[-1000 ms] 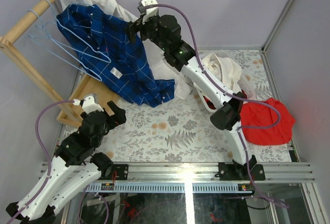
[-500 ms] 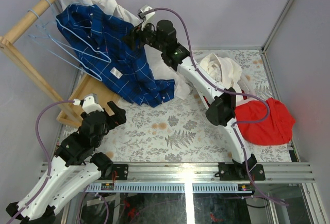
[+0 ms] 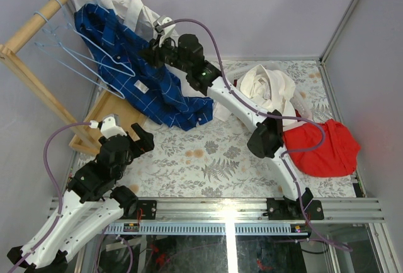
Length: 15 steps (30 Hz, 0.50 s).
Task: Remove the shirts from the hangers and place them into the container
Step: Pick up the hanger from the clothesline.
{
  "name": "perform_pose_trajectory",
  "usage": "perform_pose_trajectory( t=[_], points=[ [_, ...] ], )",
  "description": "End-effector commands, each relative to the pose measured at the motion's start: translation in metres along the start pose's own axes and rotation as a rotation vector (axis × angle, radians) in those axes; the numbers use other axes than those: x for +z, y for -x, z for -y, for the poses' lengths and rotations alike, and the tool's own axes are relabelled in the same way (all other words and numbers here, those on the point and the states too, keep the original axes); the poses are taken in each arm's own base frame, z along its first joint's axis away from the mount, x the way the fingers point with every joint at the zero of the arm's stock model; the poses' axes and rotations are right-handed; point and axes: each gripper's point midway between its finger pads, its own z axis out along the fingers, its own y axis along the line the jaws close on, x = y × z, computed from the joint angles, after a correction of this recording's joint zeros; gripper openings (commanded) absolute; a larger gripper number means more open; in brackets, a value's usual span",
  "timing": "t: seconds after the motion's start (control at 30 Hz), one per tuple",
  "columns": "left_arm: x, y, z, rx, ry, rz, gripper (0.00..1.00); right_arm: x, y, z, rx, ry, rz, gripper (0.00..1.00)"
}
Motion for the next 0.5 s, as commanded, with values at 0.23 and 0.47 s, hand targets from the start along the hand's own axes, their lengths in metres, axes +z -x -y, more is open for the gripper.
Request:
perform_pose_trajectory(
  t=[0.23,0.47],
  points=[
    [0.0,0.011,0.006,-0.014,-0.009,0.027,1.0,-0.003,0.066,-0.029,-0.023,0.014,0.154,0.27],
    [-0.002,0.012,0.006,-0.02,-0.012,0.035,1.0,0.004,0.055,-0.021,-0.003,-0.042,0.157,0.05]
  ],
)
